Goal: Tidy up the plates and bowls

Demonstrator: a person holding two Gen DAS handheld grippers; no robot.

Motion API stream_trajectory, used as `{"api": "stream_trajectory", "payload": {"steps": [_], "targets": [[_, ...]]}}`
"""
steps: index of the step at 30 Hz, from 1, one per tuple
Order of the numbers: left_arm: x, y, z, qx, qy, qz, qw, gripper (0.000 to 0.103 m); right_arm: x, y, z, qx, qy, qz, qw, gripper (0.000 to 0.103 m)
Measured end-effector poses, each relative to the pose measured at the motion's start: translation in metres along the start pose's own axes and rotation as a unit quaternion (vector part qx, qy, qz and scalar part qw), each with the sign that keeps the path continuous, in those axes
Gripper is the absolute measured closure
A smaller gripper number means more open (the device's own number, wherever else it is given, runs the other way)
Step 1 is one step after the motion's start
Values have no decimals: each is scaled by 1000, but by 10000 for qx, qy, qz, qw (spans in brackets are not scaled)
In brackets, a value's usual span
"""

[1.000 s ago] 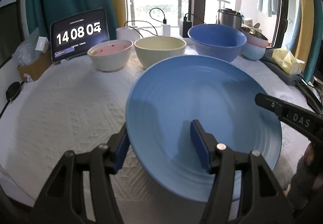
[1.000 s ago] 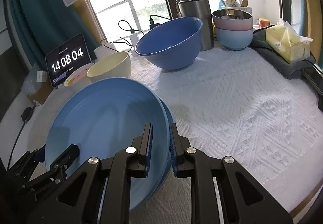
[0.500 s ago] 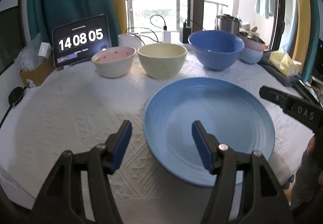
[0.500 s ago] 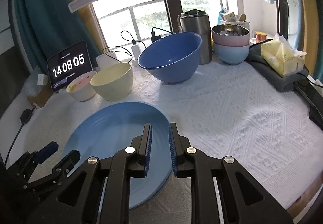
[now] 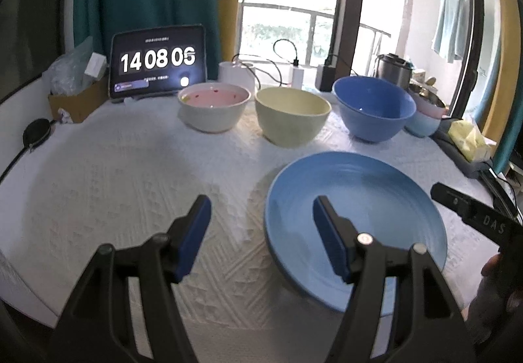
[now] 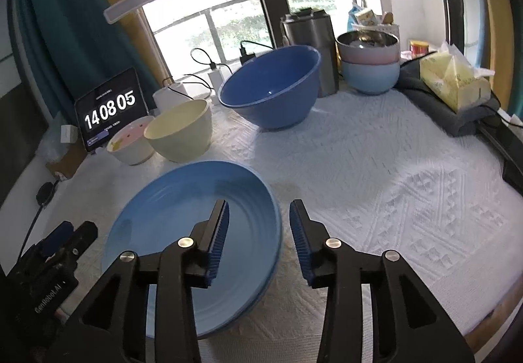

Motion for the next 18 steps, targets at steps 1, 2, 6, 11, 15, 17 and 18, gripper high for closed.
{"api": "stream_trajectory", "payload": {"steps": [1,2,6,11,15,17,18], "targets": [[2,0,0,-13,32,9,10000,37,1,-2,-1,17,10,-14,10000,61],[4,-1,-1,-18,55,15,10000,37,3,-5,-1,36,17,-33,10000,59],[12,-6,-3,21,144,38,9999,37,10,-13,-3,117,100,-75,9999,57],[22,-12,-7,96,299,67,9995,37,21,-20,-9,129,253,-121,9995,56],[28,-18,-9,146,344,68,9993,37,28,-24,-15,119,388,-83,9991,56],[31,-21,-11,177,384,62,9991,37,30,-26,-17,152,431,-14,9990,56],[32,-23,-12,194,408,56,9990,37,31,-26,-17,162,437,6,9989,56]]}}
Point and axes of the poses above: each gripper's, at about its wrist camera, not at the fingertips, and x roughly the way its jaws point, y to its left, z to its top, the point moved 4 cm from there along x, roughly the way its jaws point, and after that the axes turned 4 degrees about z, right-handed, at the moved point
